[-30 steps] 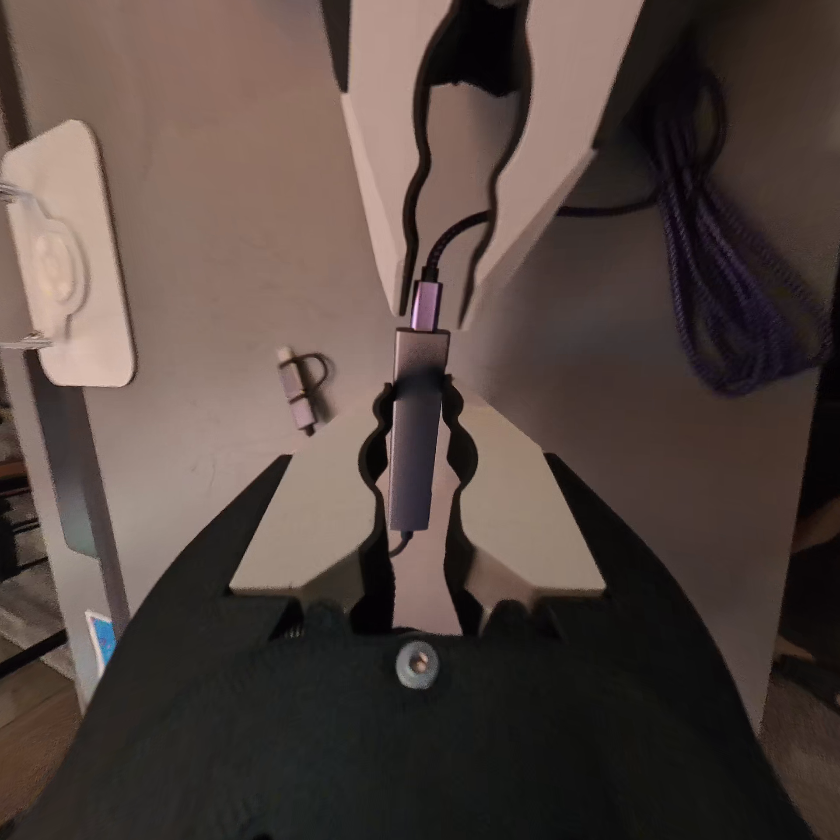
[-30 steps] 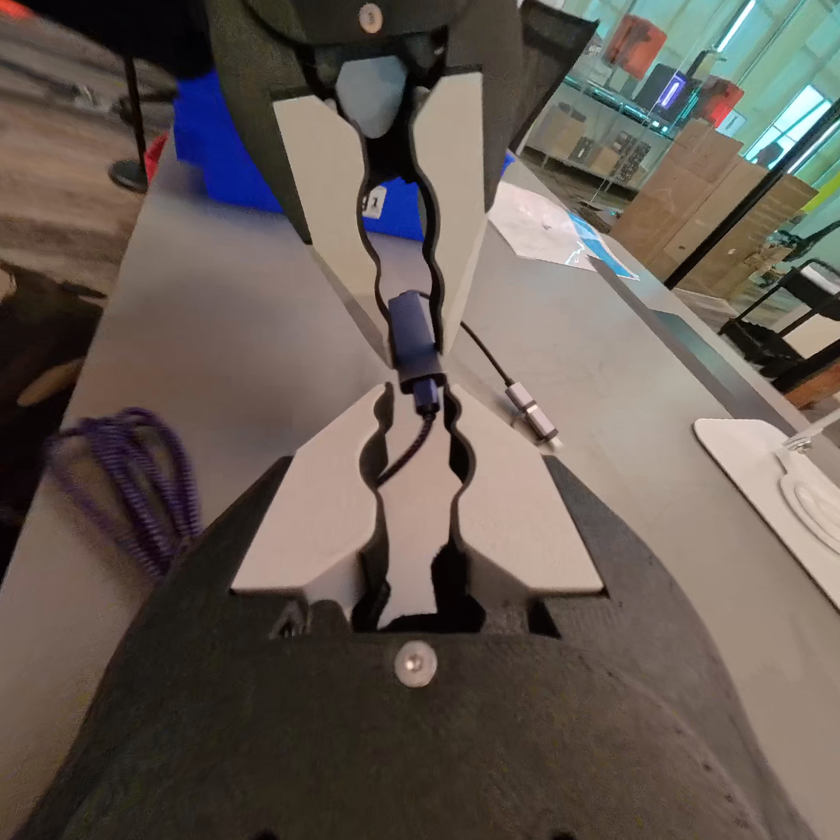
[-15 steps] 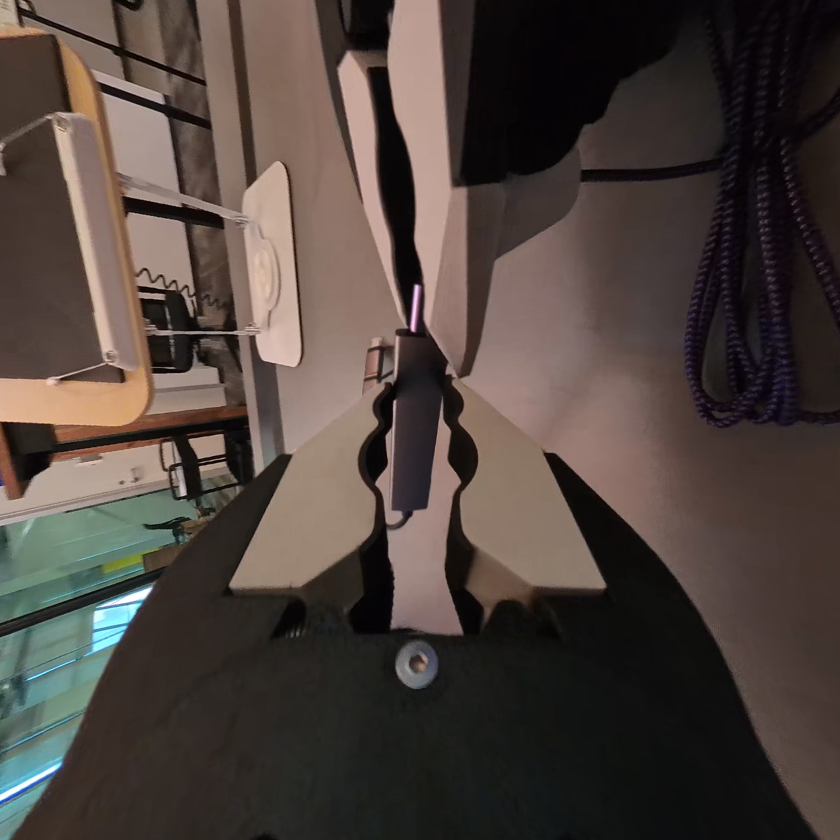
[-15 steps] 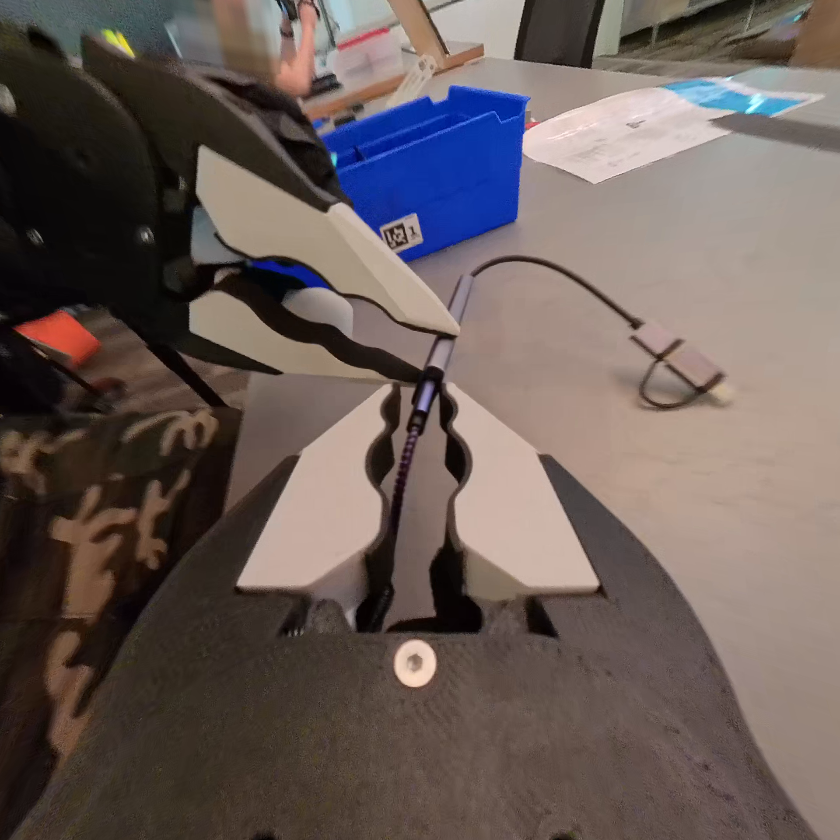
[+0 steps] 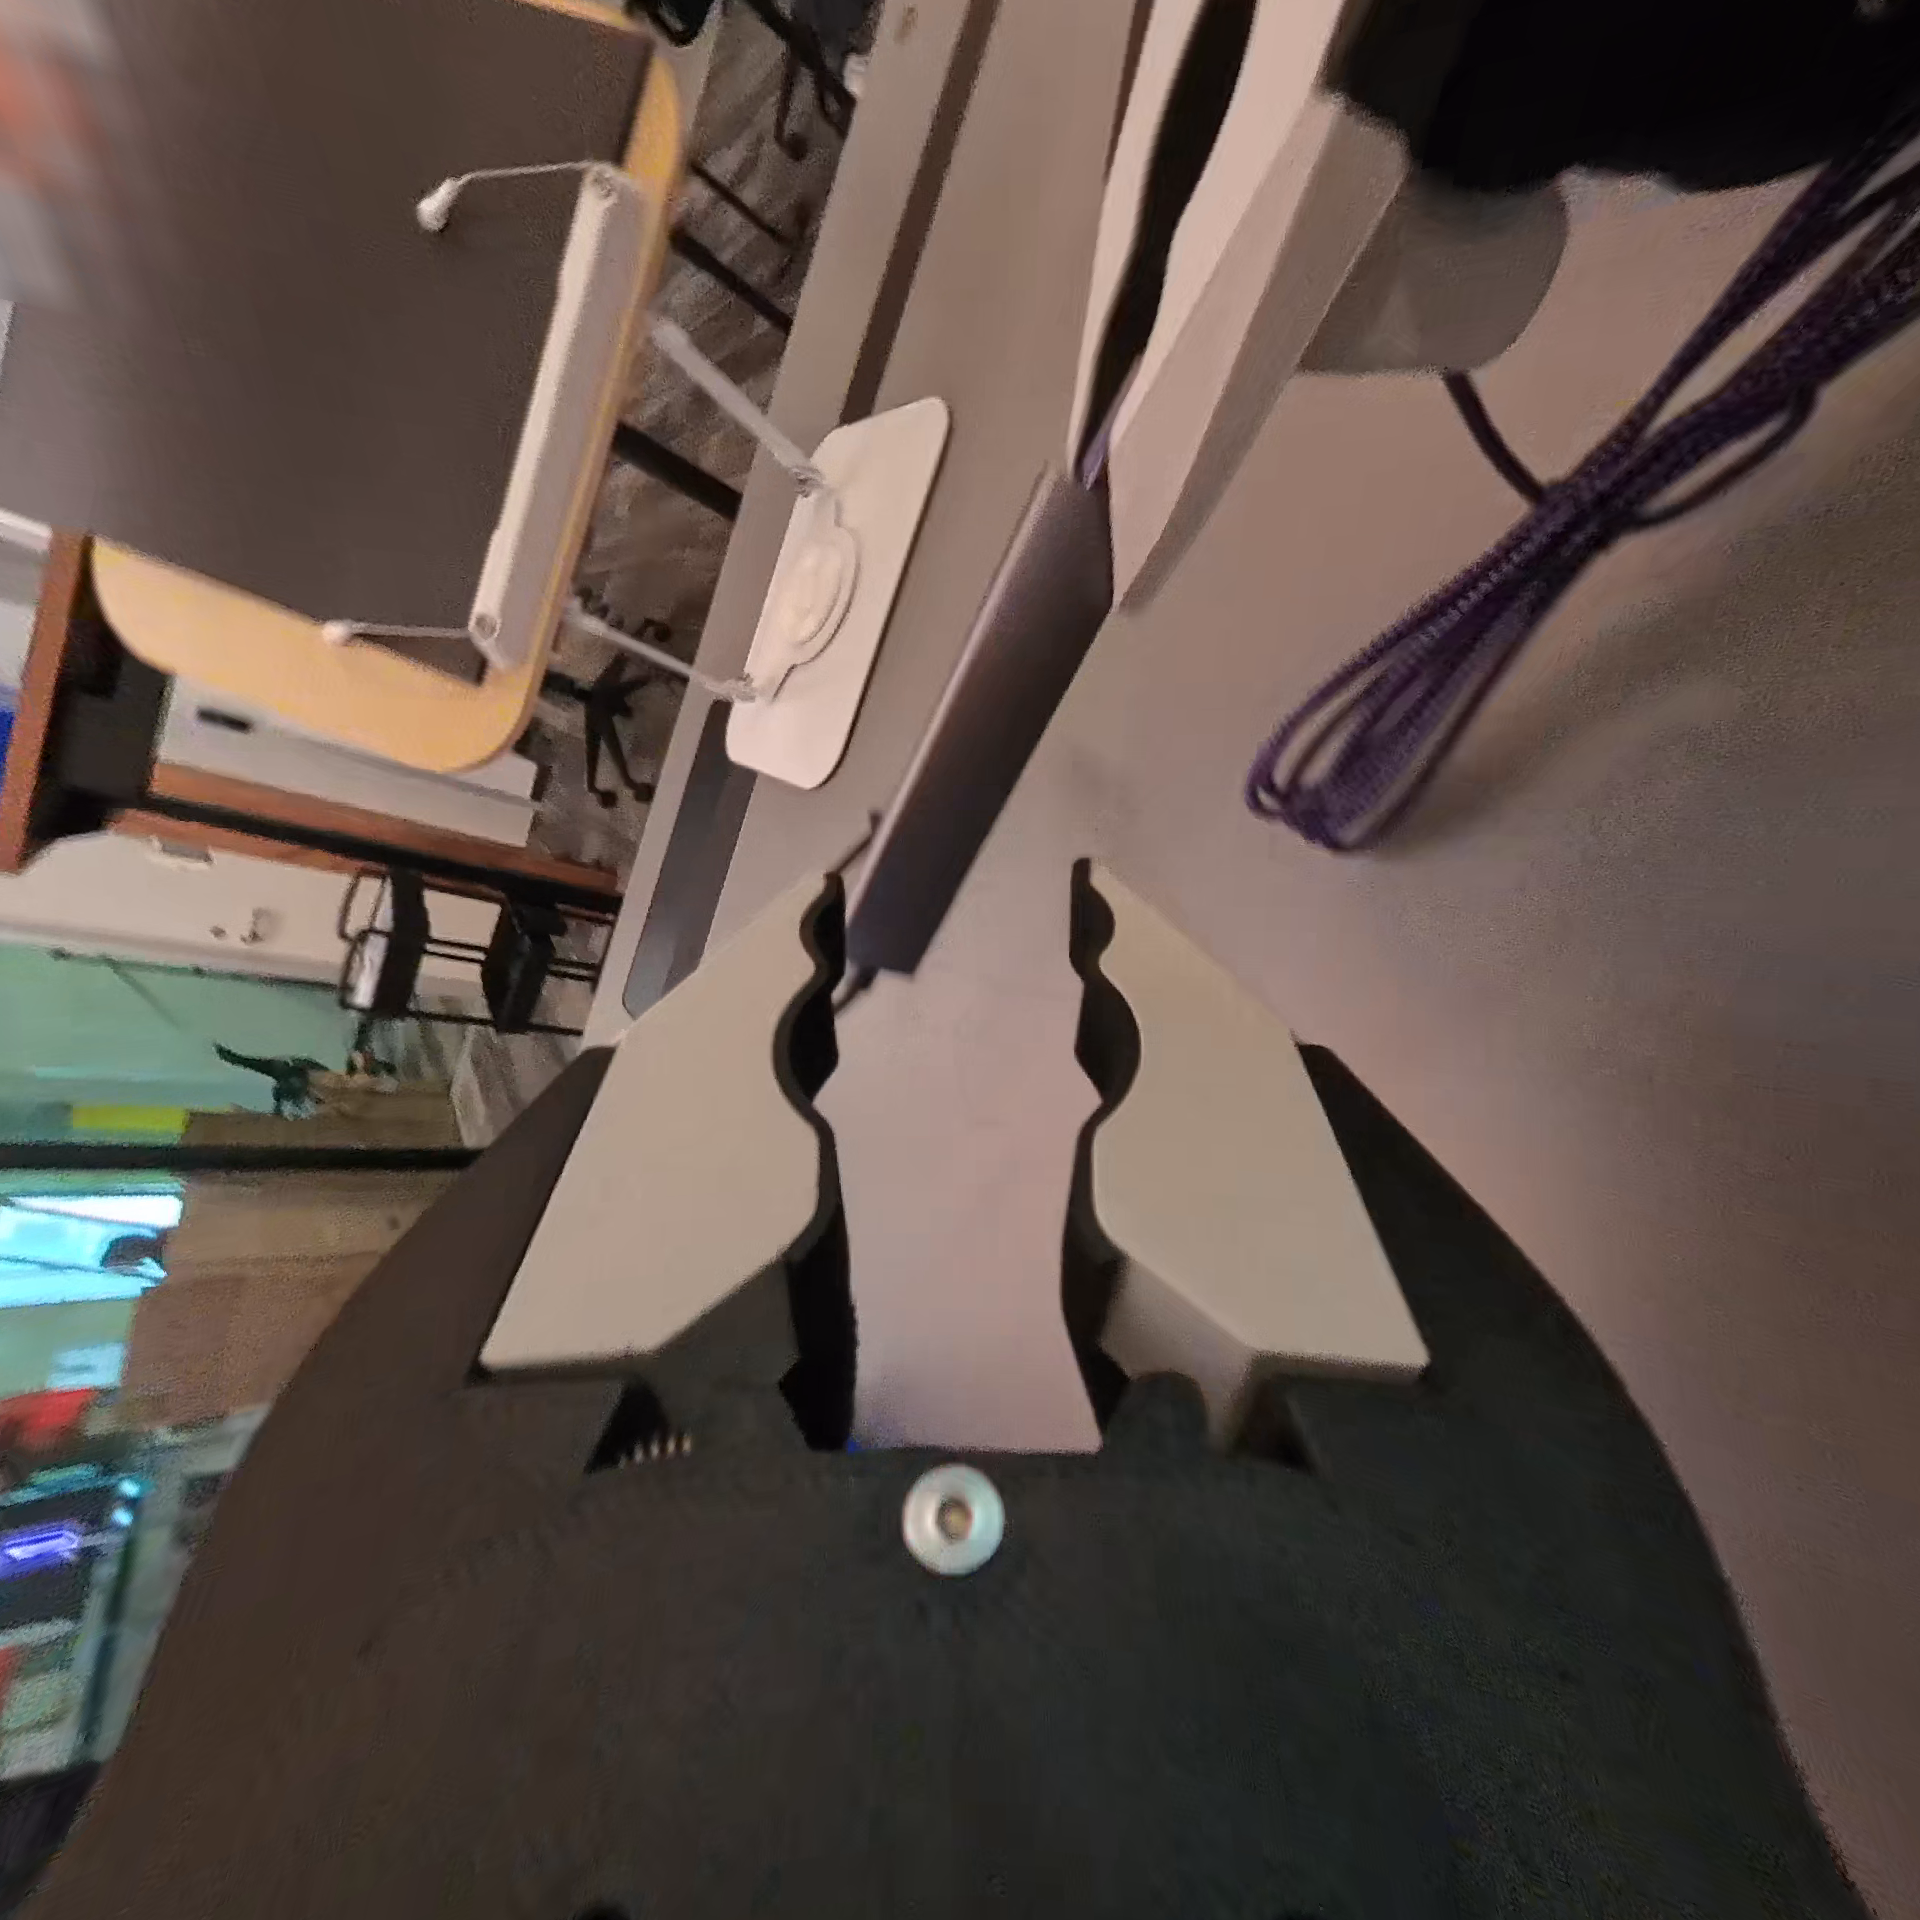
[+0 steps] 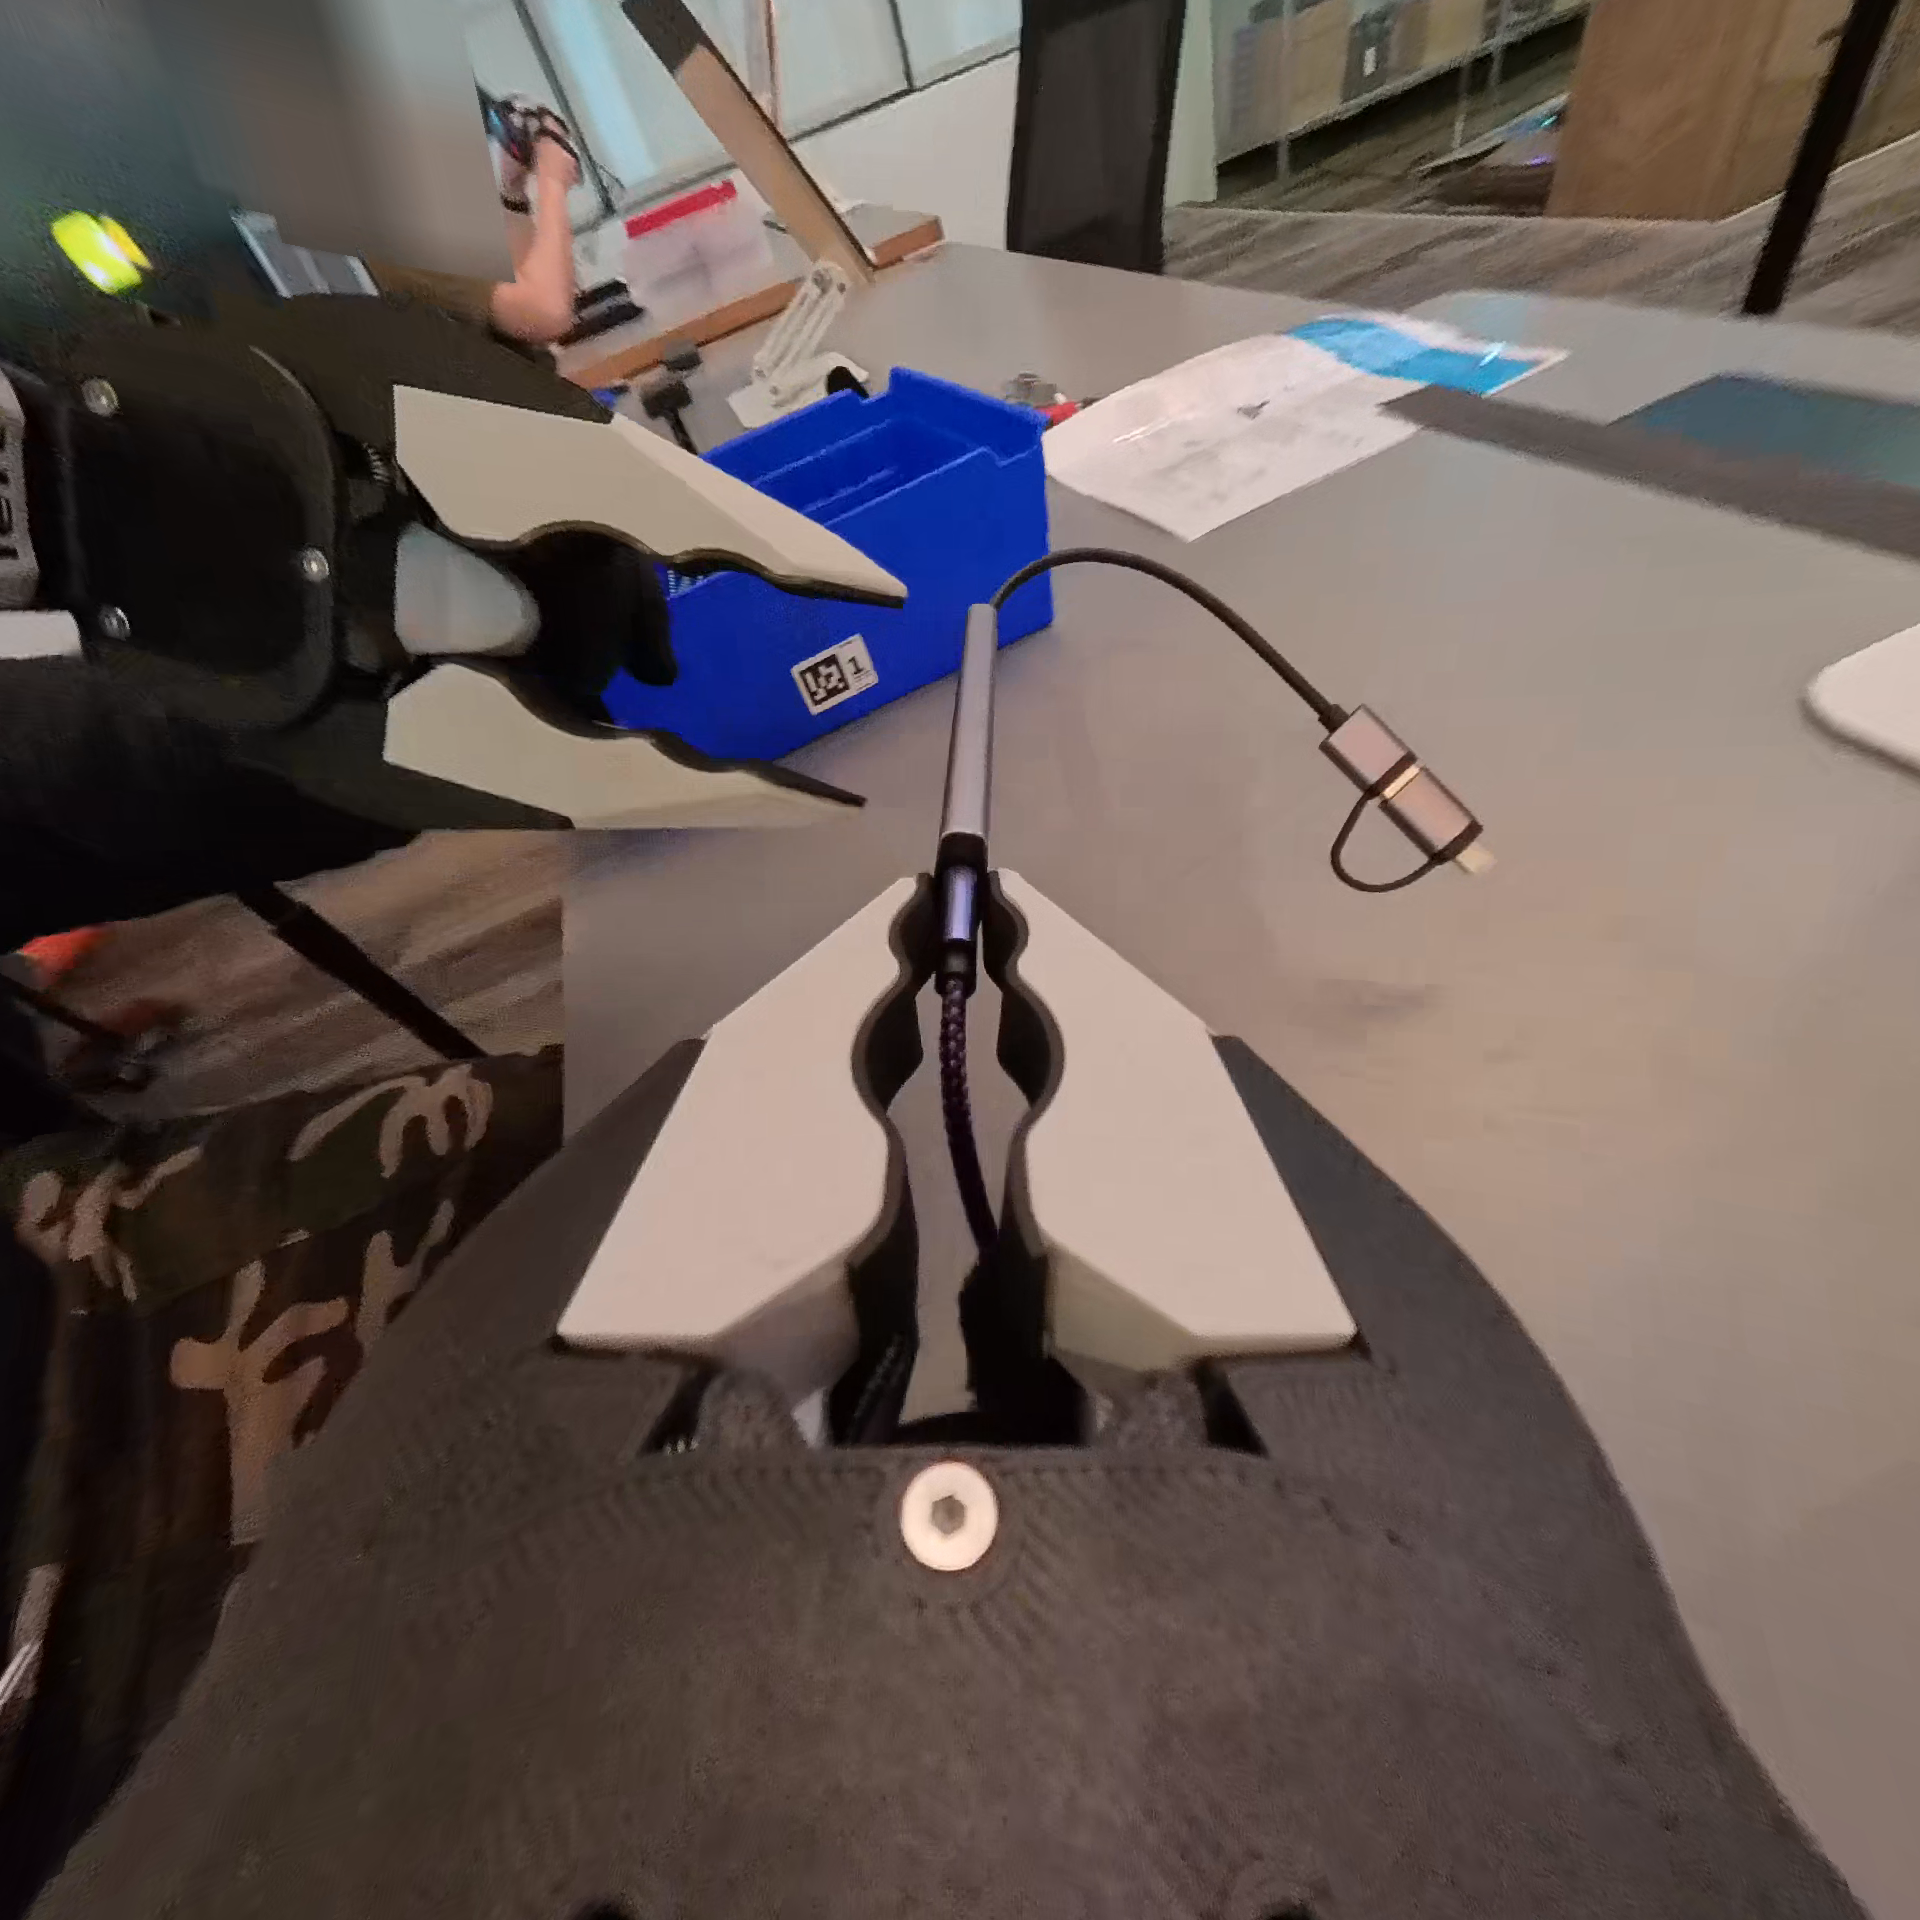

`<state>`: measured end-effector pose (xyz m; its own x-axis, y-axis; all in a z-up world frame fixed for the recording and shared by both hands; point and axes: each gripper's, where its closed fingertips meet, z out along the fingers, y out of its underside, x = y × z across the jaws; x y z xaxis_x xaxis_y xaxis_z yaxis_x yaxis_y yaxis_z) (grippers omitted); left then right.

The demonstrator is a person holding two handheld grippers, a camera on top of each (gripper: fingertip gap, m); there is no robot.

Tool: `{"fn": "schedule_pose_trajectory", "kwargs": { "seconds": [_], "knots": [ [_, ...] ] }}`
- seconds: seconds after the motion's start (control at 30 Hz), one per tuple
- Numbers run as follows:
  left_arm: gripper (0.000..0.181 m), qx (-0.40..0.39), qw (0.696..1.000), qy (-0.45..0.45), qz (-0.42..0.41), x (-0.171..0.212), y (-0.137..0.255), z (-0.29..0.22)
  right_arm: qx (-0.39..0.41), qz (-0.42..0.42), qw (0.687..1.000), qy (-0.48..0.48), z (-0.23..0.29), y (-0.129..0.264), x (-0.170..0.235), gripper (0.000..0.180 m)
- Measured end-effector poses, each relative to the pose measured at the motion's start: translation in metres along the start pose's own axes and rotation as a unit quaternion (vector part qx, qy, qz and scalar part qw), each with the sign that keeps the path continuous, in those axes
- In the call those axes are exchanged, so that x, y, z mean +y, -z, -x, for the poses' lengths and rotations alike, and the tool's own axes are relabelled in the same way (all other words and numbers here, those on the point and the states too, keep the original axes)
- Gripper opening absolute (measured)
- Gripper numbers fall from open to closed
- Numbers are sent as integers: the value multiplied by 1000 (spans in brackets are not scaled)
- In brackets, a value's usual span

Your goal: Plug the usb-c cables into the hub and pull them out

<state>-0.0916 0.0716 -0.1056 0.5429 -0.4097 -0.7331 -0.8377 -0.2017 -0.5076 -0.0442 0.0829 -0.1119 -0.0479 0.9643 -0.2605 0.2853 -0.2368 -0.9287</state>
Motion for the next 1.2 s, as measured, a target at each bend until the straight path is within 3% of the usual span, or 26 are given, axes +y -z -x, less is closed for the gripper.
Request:
{"fn": "schedule_pose_trajectory", "kwargs": {
  "seconds": [0.2, 0.37, 0.47, 0.6, 0.73, 1.0, 1.2],
  "knots": [
    [38, 18, 998, 55, 4, 11, 24, -8, 65, -8, 995, 78, -4, 46, -77, 6],
    [36, 49, 997, 56, 13, 22, 24, -36, 128, -11, 984, 123, -29, 117, -142, 5],
    [35, 75, 995, 67, 11, 24, 20, -49, 181, 1, 972, 148, -67, 162, -157, 5],
    [35, 92, 994, 65, 16, 26, 14, -60, 204, -6, 965, 163, -116, 206, -148, 6],
    [35, 105, 992, 66, 24, 32, 9, -69, 234, 16, 960, 154, -154, 235, -111, 6],
    [35, 121, 990, 69, 33, 36, 0, -81, 230, 78, 960, 139, -186, 247, -26, 6],
    [35, 125, 989, 64, 39, 40, 0, -86, 234, 157, 948, 147, -191, 260, 3, 6]
  ]
}}
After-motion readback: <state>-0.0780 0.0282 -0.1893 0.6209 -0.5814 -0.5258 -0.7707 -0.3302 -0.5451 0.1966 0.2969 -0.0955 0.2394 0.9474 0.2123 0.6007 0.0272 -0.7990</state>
